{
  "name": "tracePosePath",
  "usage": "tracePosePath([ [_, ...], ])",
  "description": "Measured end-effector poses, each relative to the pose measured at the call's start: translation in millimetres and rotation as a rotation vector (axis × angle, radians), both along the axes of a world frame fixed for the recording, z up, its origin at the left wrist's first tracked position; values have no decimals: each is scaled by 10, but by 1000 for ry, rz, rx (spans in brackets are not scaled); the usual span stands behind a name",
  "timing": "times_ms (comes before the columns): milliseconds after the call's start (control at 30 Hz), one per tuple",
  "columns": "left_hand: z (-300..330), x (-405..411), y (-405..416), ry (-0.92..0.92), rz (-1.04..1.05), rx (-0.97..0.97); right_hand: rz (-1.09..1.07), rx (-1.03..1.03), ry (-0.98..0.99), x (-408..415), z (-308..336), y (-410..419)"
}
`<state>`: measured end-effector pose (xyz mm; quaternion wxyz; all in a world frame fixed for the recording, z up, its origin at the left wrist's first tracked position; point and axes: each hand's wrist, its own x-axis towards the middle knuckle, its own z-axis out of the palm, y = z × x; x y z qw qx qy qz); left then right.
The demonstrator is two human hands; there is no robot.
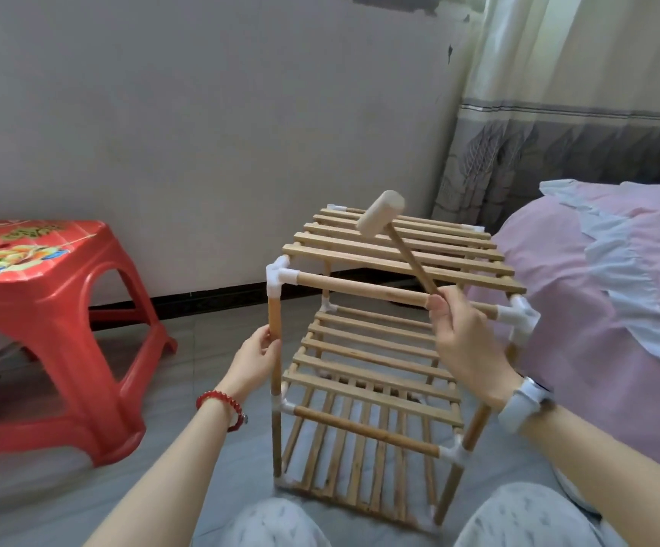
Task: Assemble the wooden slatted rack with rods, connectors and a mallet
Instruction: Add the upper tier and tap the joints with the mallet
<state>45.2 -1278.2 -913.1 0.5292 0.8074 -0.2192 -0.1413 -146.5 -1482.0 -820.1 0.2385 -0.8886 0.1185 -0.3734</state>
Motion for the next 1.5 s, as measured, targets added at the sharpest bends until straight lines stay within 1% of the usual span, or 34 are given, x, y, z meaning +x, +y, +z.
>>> tracePosePath([
  [67,-137,10,-15,40,14,56,-123,-112,-204,-232,-109,-211],
  [100,-221,7,-26,65,24,82,-179,-157,-246,-339,-191,-295],
  [167,-383,-25,-72,105,57,108,-271,-210,-244,-532,-404,-460],
  [233,-513,-67,-181,128,105,93,-363,-201,-170,-652,-634,-647],
  [267,-553,-104,-239,129,133,82,-360,-158,-123,-673,-718,-698],
  [333,-599,-157,-289,94,181,80,-227,44,-35,-614,-764,-672],
  [400,-625,-179,-340,46,209,85,-199,170,22,-504,-665,-606],
  [500,-477,-93,-416,-55,264,62,-258,243,-31,-278,-449,-709],
  [567,-268,11,-486,-129,324,47,-289,189,-109,-110,-280,-841],
  [633,-3,150,-576,-218,375,46,-315,113,-143,49,-123,-1012],
  [700,279,352,-680,-305,418,40,-326,124,-123,245,-19,-1205],
  [733,436,490,-739,-345,441,56,-315,169,-94,383,45,-1283],
  [800,609,706,-839,-364,435,167,-303,298,-4,608,71,-1397],
  [867,569,854,-893,-302,386,299,-303,386,87,806,5,-1485],
  [900,479,889,-903,-277,358,362,-299,399,112,893,-47,-1518],
  [967,251,884,-893,-322,305,469,-298,389,161,1021,-115,-1549],
  [1033,35,825,-914,-415,222,538,-308,471,194,1174,-242,-1668],
  [1067,-57,755,-963,-427,143,581,-320,514,224,1236,-358,-1750],
  [1133,-258,524,-1072,-386,-73,670,-349,602,299,1218,-722,-1834],
  [1233,-405,118,-1289,-234,-326,742,-413,747,348,998,-1299,-1880],
  [1267,-411,-3,-1365,-220,-386,758,-417,752,384,906,-1403,-1878],
  [1300,-438,-120,-1432,-215,-434,766,-404,746,430,816,-1488,-1890],
  [1367,-449,-372,-1494,-192,-480,744,-364,717,502,671,-1463,-1870],
  [1400,-452,-505,-1486,-189,-487,724,-355,660,530,623,-1396,-1838],
  [1433,-469,-653,-1461,-204,-487,718,-362,568,558,562,-1339,-1797],
  [1500,-512,-978,-1384,-265,-465,741,-379,319,601,426,-1273,-1707],
])
